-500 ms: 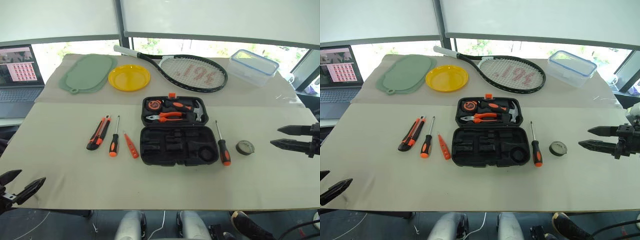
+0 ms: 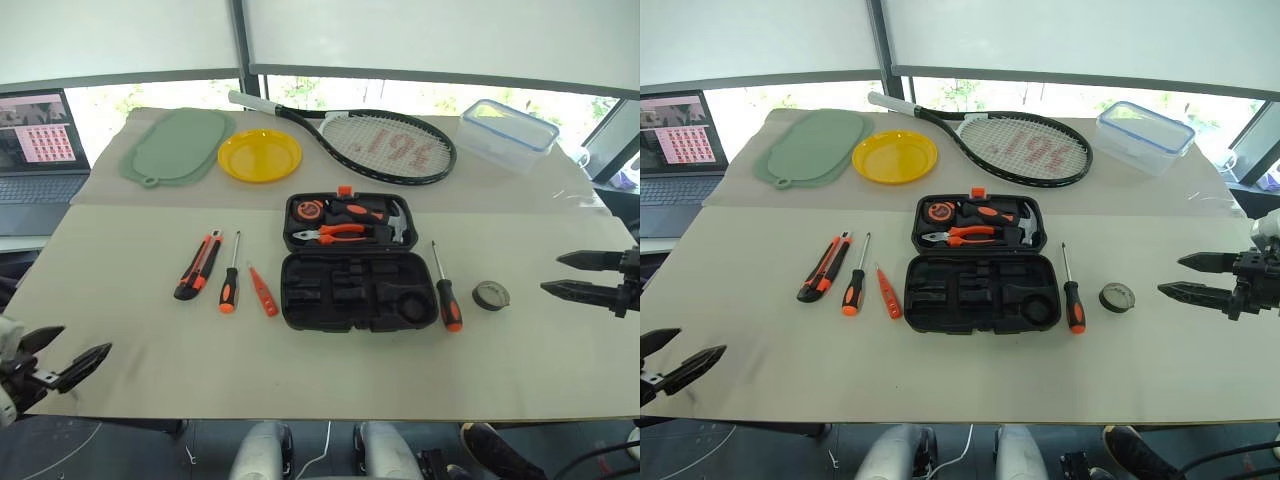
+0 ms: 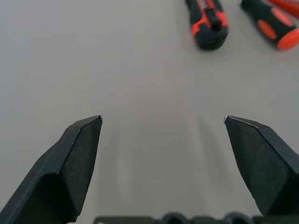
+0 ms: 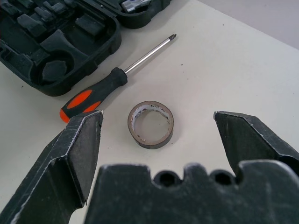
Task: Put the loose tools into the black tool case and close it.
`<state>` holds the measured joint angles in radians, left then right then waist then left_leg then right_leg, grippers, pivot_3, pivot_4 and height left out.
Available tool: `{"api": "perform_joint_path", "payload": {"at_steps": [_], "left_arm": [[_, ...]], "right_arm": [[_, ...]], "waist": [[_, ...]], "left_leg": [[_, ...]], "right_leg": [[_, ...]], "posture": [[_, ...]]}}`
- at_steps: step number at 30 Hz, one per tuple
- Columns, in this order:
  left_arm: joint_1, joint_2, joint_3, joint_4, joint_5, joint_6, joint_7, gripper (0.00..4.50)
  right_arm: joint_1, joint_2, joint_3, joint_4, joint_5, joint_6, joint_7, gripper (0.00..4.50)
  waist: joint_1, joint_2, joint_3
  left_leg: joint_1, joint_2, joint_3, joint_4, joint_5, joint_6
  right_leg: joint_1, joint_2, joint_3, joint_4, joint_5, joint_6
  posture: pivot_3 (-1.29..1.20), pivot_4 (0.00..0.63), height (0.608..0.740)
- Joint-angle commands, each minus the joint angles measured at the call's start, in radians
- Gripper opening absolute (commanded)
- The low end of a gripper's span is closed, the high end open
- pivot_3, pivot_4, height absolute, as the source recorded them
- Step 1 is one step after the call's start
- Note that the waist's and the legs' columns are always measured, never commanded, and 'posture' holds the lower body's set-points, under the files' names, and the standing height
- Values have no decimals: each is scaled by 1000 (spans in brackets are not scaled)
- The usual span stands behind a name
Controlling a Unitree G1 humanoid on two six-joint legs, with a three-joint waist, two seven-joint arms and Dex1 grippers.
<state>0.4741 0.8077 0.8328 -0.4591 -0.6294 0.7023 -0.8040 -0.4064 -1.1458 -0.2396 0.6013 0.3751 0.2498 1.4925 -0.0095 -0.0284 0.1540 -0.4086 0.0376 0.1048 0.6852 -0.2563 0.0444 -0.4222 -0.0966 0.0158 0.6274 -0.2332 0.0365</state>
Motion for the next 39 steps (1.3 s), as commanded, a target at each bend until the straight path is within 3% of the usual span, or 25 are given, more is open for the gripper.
{"api": "perform_joint_path", "payload": {"at_steps": [1,5,11,16,24,37,39], "left_arm": [[-176,71,-135,-185,-123,277,206,4500],[-406,74,-246,-218,-212,564,386,4500],[-689,-35,-410,-209,-173,830,580,4500],[-763,-112,-532,-139,-65,824,661,4500],[-830,-203,-646,-100,4,777,669,4500],[-837,-281,-712,-81,73,815,671,4500],[-833,-309,-714,-63,72,829,661,3977]], "right_arm": [[60,-9,-57,-232,46,53,-39,4425],[137,15,-114,-498,129,154,-96,4425],[176,50,-156,-817,280,310,-187,4425],[176,69,-155,-965,366,387,-257,4425],[198,85,-159,-1043,418,408,-297,4425],[202,81,-148,-1060,444,406,-321,4425],[191,79,-138,-1067,446,404,-320,4500]], "waist": [[6,0,0],[3,0,0],[-1,-1,1],[5,-3,1],[19,-5,2],[21,-5,2],[21,-5,2]], "left_leg": [[1,0,0,0,0,0],[2,0,-1,0,1,-1],[1,-2,-4,-1,2,-3],[1,-4,-6,-1,2,-4],[1,-4,-7,-1,2,-3],[0,-4,-8,-1,2,-3],[0,-5,-8,-1,2,-3]], "right_leg": [[1,0,0,1,1,1],[1,2,1,3,2,4],[2,4,1,4,2,4],[2,4,1,3,2,4],[2,4,1,2,2,4],[2,4,0,2,2,4],[3,4,0,2,2,4]], "posture": [[0,150,738],[0,150,738],[0,150,738],[0,150,738],[0,150,738],[0,150,738],[0,150,738]]}}
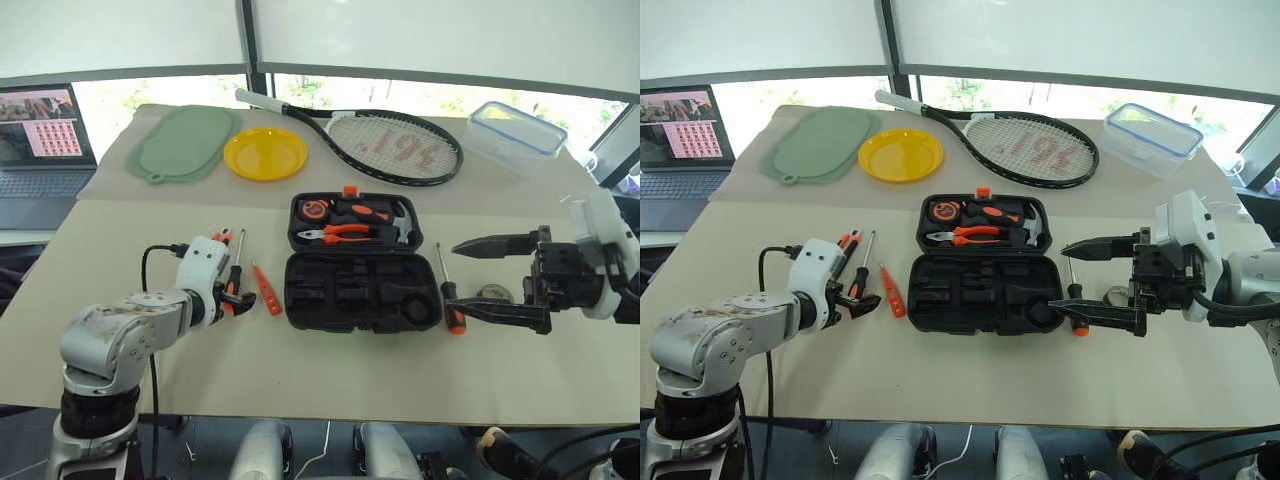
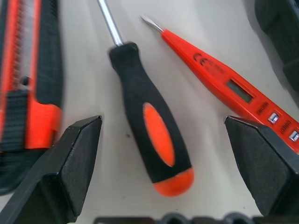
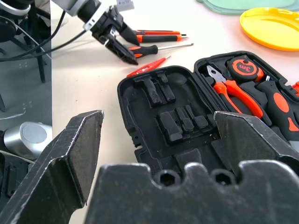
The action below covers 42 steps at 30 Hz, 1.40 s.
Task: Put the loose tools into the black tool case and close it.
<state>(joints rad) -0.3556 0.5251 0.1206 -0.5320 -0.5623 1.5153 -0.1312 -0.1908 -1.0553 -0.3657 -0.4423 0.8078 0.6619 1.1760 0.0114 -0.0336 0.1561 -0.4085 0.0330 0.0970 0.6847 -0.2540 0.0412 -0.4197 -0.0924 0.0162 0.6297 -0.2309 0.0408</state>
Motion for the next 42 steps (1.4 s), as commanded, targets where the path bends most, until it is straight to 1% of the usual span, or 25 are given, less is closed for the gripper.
{"api": "perform_joint_path", "payload": {"at_steps": [1,2,7,9,13,16,19,20,22,23,25,27,29,32,35,38,42], "left_arm": [[-1,-36,-3,16,7,22,-18,3749],[1,-50,1,27,12,26,-17,3303],[-9,-89,46,63,48,33,-3,1537],[-26,-84,61,58,64,9,-3,900],[-121,-57,70,38,69,-21,-21,865],[-213,-28,47,51,66,-73,-56,865],[-270,62,-39,67,85,-214,-153,865],[-277,108,-82,76,100,-290,-214,865],[-282,218,-188,109,151,-506,-399,865],[-283,274,-251,137,191,-640,-512,865],[-293,339,-343,196,246,-845,-696,865],[-321,361,-411,265,293,-971,-814,865],[-374,338,-478,359,363,-1092,-881,865],[-457,254,-555,504,439,-1215,-944,865],[-529,161,-606,654,514,-1296,-971,865],[-581,79,-631,779,557,-1356,-994,865],[-610,29,-651,866,609,-1375,-1031,865]], "right_arm": [[-30,-11,-8,-27,16,-7,-4,4500],[-38,-11,-4,-30,19,-6,-6,4500],[-56,-6,7,-39,23,0,-11,4500],[-55,-4,5,-39,25,3,-12,4500],[-42,-4,-1,-40,24,1,-13,4500],[-37,-3,-4,-40,25,3,-14,4500],[-35,-3,-5,-36,26,5,-21,4500],[-33,-2,-6,-33,23,5,-24,4500],[-29,-1,-2,-21,13,-1,-27,4500],[-24,1,-2,-18,10,-4,-30,4500],[-18,5,0,-17,6,-6,-36,4500],[-12,8,-4,-20,8,-4,-45,4500],[-2,13,-15,-29,15,1,-57,4500],[28,18,-40,-48,22,5,-74,4500],[64,21,-69,-67,23,6,-91,4500],[103,26,-100,-88,21,8,-109,4500],[145,33,-134,-109,17,8,-134,4500]], "waist": [[1,0,0],[1,0,0],[4,0,0],[5,0,0],[5,-1,0],[5,-2,1],[2,-2,1],[0,-2,1],[-2,-1,1],[-2,-1,1],[0,-1,1],[1,-1,1],[7,-1,1],[16,-1,1],[19,-1,1],[20,-1,1],[15,-2,1]], "left_leg": [[0,0,0,0,0,0],[0,0,0,0,0,0],[1,-1,-1,0,0,0],[1,-1,-2,0,0,0],[0,-1,-2,1,1,0],[-3,-1,-4,2,1,0],[-4,-1,-4,2,1,0],[-5,-1,-4,2,1,0],[-5,-1,-3,2,1,0],[-5,-1,-2,2,1,0],[-5,-2,-2,2,1,0],[-5,-2,-1,2,1,0],[-5,-2,-1,2,1,0],[-8,-2,-2,6,0,2],[-13,-1,-2,12,-1,4],[-15,-2,-2,15,-2,6],[-16,-2,-2,16,-3,7]], "right_leg": [[0,0,0,0,0,0],[1,0,0,0,0,0],[2,0,-1,0,0,0],[3,-1,-1,0,0,0],[2,0,-2,0,0,1],[0,0,-3,0,0,1],[0,0,-3,0,0,1],[-1,0,-3,-1,0,1],[-2,0,-2,-1,0,1],[-2,0,-2,-1,0,1],[-2,1,-3,-1,0,0],[-2,1,-3,-2,0,0],[-2,0,-3,-2,0,0],[-2,1,-5,-2,0,1],[-3,1,-6,-2,2,3],[-3,1,-5,-3,3,6],[-3,1,-5,-3,3,7]], "posture": [[0,150,738],[0,150,738],[0,150,738],[0,150,738],[0,150,738],[0,150,738],[0,150,738],[0,150,738],[0,150,738],[0,150,738],[0,150,738],[0,150,738],[0,150,738],[0,150,738],[0,150,738],[0,150,738],[0,150,738]]}}
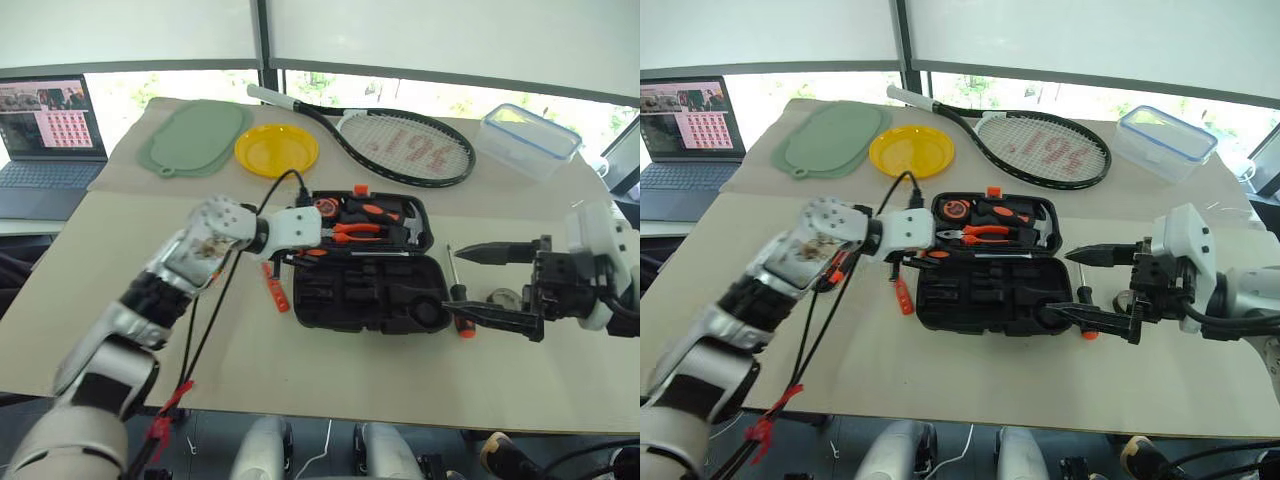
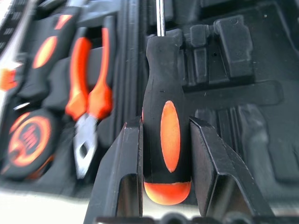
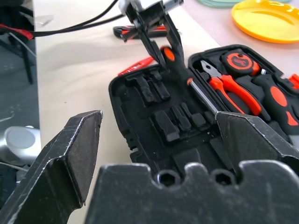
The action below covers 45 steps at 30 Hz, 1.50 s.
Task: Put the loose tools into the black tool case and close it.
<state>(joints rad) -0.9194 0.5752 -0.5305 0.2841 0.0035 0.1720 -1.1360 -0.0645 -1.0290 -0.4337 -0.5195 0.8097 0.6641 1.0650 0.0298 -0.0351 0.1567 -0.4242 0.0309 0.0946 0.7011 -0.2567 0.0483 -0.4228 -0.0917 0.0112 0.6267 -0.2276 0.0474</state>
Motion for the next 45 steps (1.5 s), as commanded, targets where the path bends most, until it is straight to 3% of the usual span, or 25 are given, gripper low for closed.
{"api": "perform_joint_path", "payload": {"at_steps": [1,14,16,22,25,28,36,37,45], "left_arm": [[-51,-27,-3,68,60,-37,-26,865],[-81,-99,35,188,126,-44,-18,865],[-85,-103,42,182,126,-59,-21,1869],[-94,-103,93,105,89,2,-46,3975],[-102,-100,120,69,74,31,-64,3975],[-102,-104,123,82,77,12,-75,3229],[-89,-165,104,181,115,-47,-37,283],[-83,-172,102,187,118,-49,-36,73],[-49,-189,56,213,168,-68,-35,73]], "right_arm": [[26,9,-72,-37,17,6,-30,4500],[61,21,-98,-76,44,15,-81,4500],[60,20,-96,-77,47,15,-83,4500],[68,20,-96,-82,52,13,-84,4500],[70,21,-92,-81,51,10,-86,4500],[68,25,-79,-77,44,3,-90,4500],[76,28,-50,-66,-12,-21,-91,4500],[78,29,-51,-63,-16,-22,-90,4500],[85,39,-52,-57,-27,-19,-94,4500]], "waist": [[-6,0,0],[-7,0,0],[-6,0,0],[-8,0,0],[-8,0,0],[-8,0,0],[-7,0,0],[-8,0,0],[-9,0,0]], "left_leg": [[0,0,0,0,0,0],[0,0,-2,1,0,0],[0,0,-2,1,0,0],[0,1,-2,2,0,0],[0,1,-2,2,0,0],[0,1,-2,2,0,0],[0,0,-2,2,0,0],[0,0,-2,2,0,0],[0,0,-2,2,0,0]], "right_leg": [[0,0,0,0,0,0],[0,0,0,1,0,0],[0,0,0,1,0,0],[0,0,0,2,0,1],[0,0,0,2,0,1],[0,0,0,2,0,1],[0,0,0,2,0,1],[0,0,0,2,0,1],[0,0,0,2,0,1]], "posture": [[0,150,738],[0,150,738],[0,150,738],[0,150,738],[0,150,738],[0,150,738],[0,150,738],[0,150,738],[0,150,738]]}}
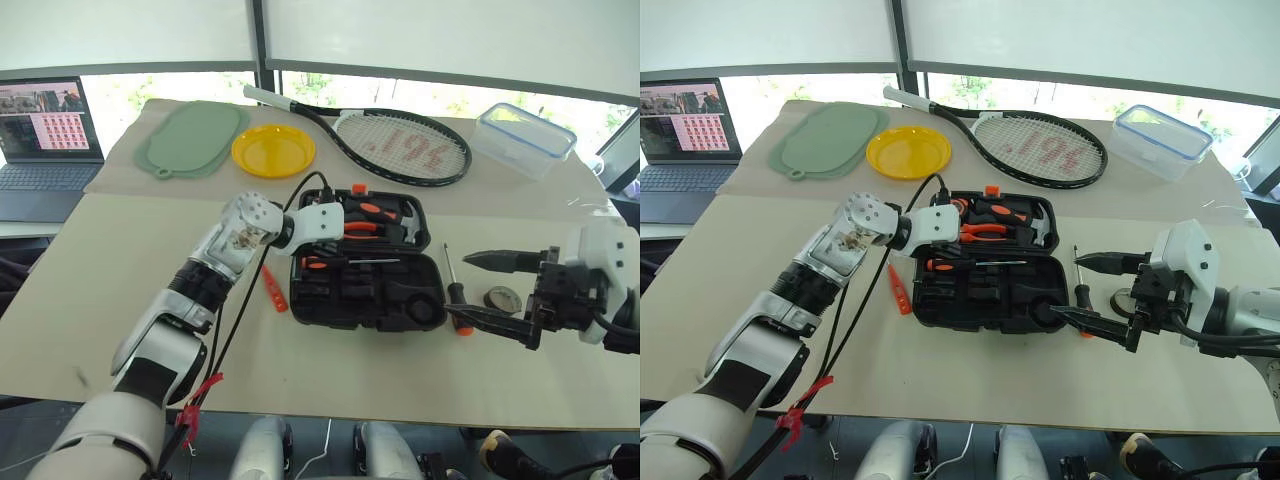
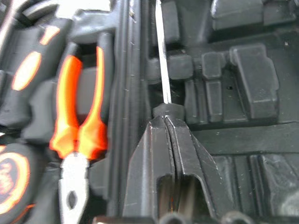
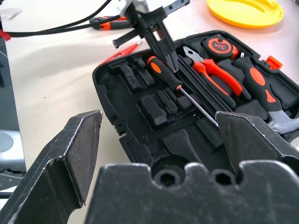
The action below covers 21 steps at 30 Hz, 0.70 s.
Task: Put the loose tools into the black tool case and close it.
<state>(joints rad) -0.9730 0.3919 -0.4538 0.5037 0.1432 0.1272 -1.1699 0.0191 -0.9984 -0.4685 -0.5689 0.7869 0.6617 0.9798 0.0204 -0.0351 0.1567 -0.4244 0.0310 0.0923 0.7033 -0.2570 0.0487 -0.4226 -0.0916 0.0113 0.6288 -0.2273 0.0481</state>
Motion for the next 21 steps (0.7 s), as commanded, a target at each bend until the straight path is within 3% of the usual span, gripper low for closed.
{"api": "perform_joint_path", "payload": {"at_steps": [1,12,17,20,21], "left_arm": [[9,-4,-27,-3,40,-34,1,73],[7,-49,-76,132,131,-172,52,73],[-9,-42,81,101,-2,-78,48,73],[12,5,206,-6,-145,62,-16,697],[32,31,263,-77,-216,128,-42,1103]], "right_arm": [[4,9,-18,-8,-5,-17,-8,4500],[16,21,-14,-18,-9,-10,-32,4500],[86,48,-28,-16,-117,-16,-132,4500],[147,96,-85,-20,-119,32,-200,4500],[191,123,-131,-29,-109,55,-218,4500]], "waist": [[1,0,0],[11,1,-2],[18,0,-4],[10,0,-3],[6,0,-3]], "left_leg": [[0,0,0,0,0,0],[3,0,-1,2,0,0],[2,0,-2,3,0,1],[-1,1,-2,4,0,1],[-2,1,-1,4,0,1]], "right_leg": [[0,0,0,0,0,0],[4,-1,0,0,1,1],[4,-1,0,0,1,2],[0,0,0,2,1,2],[-1,0,0,2,1,2]], "posture": [[0,150,738],[0,150,738],[0,150,738],[0,150,738],[0,150,738]]}}
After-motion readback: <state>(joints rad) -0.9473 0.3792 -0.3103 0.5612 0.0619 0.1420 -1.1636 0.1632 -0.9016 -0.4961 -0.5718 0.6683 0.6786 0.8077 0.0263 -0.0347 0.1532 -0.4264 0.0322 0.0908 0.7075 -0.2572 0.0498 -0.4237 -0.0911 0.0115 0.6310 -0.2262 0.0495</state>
